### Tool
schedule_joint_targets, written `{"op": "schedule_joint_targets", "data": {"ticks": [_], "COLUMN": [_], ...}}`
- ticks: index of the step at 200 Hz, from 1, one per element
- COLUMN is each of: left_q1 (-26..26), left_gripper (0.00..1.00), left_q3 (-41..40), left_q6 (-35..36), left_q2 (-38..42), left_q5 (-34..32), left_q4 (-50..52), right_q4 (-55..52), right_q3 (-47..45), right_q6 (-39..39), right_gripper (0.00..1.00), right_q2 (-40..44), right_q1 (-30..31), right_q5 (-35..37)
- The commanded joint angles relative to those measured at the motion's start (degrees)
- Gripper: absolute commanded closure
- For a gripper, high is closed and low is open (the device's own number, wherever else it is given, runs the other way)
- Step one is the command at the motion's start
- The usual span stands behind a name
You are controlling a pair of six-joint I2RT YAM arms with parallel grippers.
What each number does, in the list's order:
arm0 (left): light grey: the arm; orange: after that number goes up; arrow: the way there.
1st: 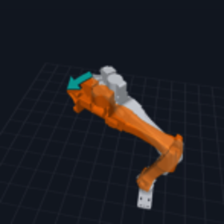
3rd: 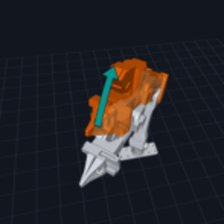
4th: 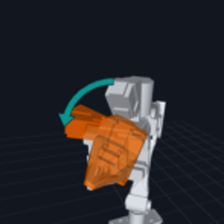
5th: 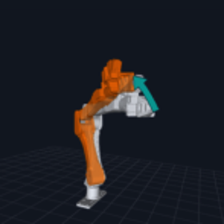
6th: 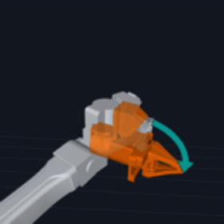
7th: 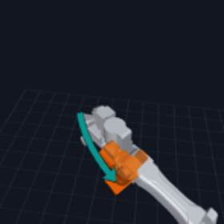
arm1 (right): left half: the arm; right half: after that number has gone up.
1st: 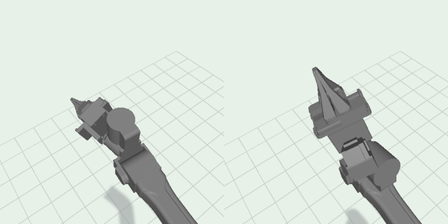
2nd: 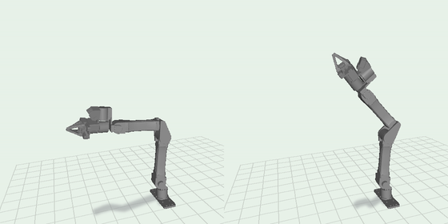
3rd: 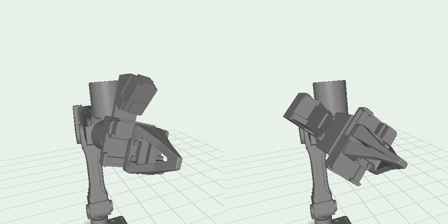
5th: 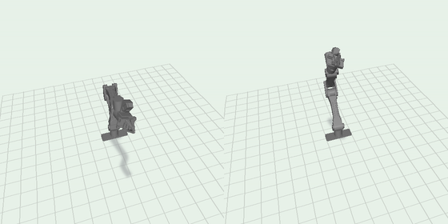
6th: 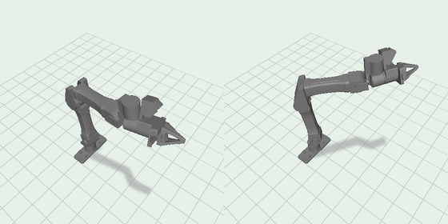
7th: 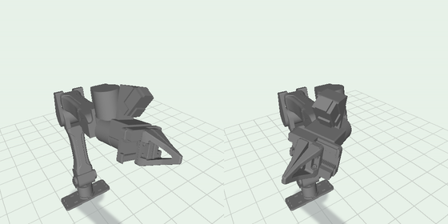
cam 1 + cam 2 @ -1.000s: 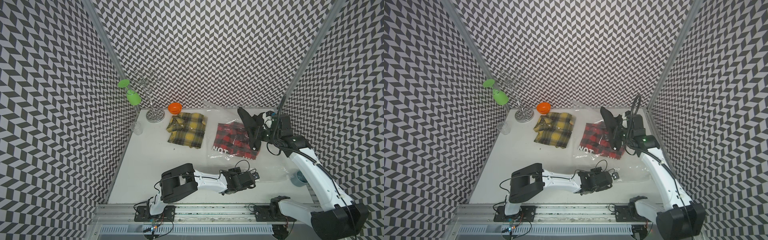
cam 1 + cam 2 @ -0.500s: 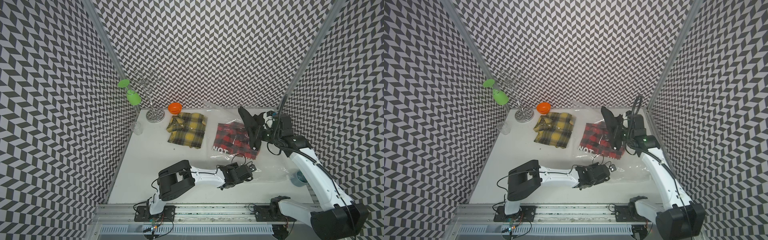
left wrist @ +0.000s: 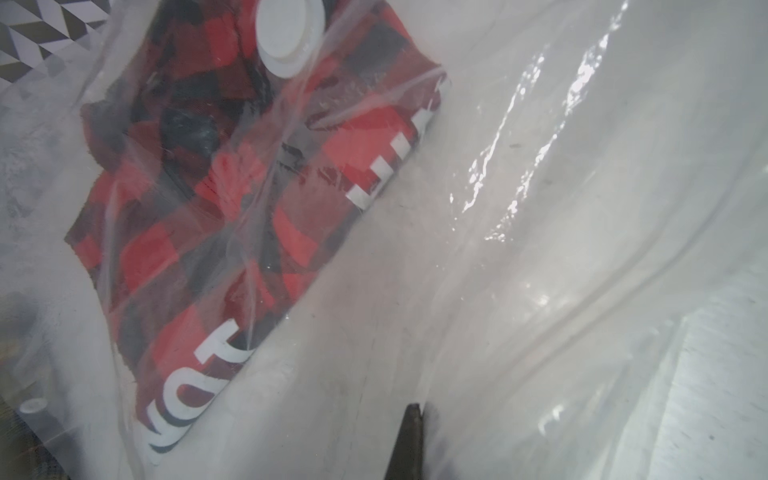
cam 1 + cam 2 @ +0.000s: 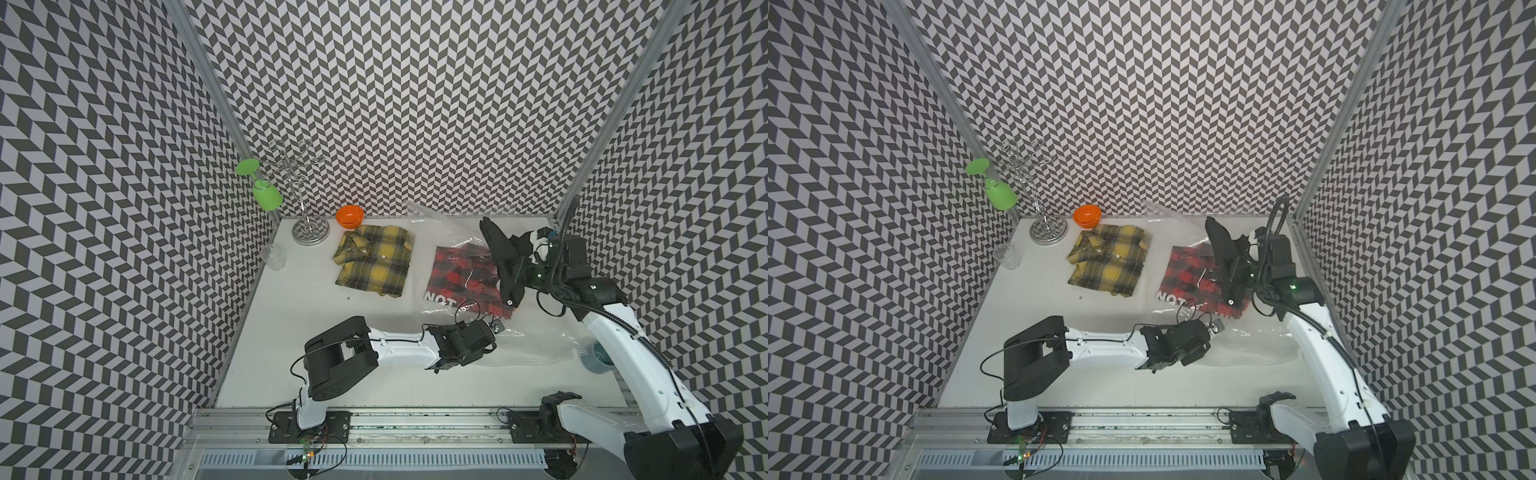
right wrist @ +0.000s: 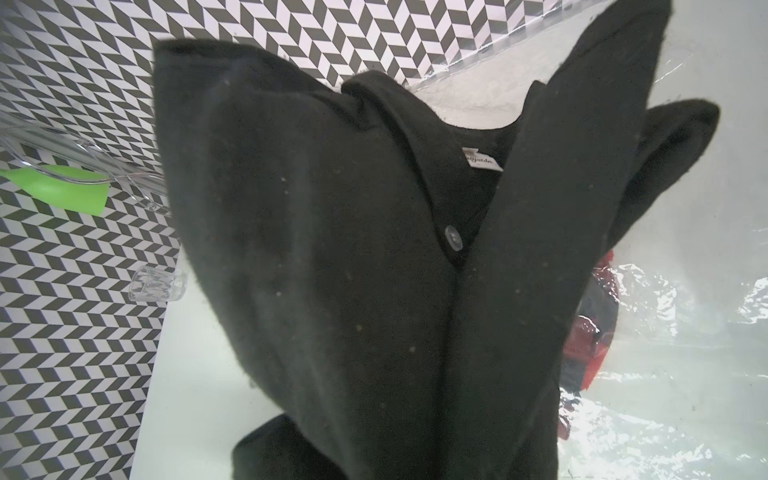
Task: Place the folded shirt into the vacuum bag
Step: Open the vacuum bag at the center of the board.
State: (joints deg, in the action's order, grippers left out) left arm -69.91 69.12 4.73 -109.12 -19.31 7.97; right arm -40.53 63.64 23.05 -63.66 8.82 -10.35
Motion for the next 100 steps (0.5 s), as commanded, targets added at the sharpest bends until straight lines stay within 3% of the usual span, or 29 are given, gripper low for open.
{"op": "schedule_joint_targets", "data": {"ticks": [1,39,61,77,100], "left_q1": [1.8,7.5,13.2,17.0,18.9], "left_gripper": [1.0,1.0,1.0,1.0,1.0], "left_q3": [-0.7,1.8,5.5,8.3,11.2], "left_q6": [-2.5,-9.5,-15.1,-17.6,-17.8], "left_q2": [3.6,8.1,8.9,8.2,7.3], "left_q5": [3.0,7.2,13.0,18.9,22.0], "left_q4": [-2.6,-1.7,0.2,1.4,2.4], "right_q4": [-2.3,-11.9,-16.4,-18.2,-17.9], "right_q3": [3.7,7.9,10.9,13.8,14.6], "right_q6": [-1.1,0.0,1.1,2.2,5.7], "right_gripper": [1.0,1.0,1.0,1.0,1.0], "right_q2": [2.1,4.2,3.9,4.0,4.8], "right_q1": [0.0,6.3,12.2,14.8,20.0], "right_q5": [-0.3,2.5,5.5,4.1,1.3]}}
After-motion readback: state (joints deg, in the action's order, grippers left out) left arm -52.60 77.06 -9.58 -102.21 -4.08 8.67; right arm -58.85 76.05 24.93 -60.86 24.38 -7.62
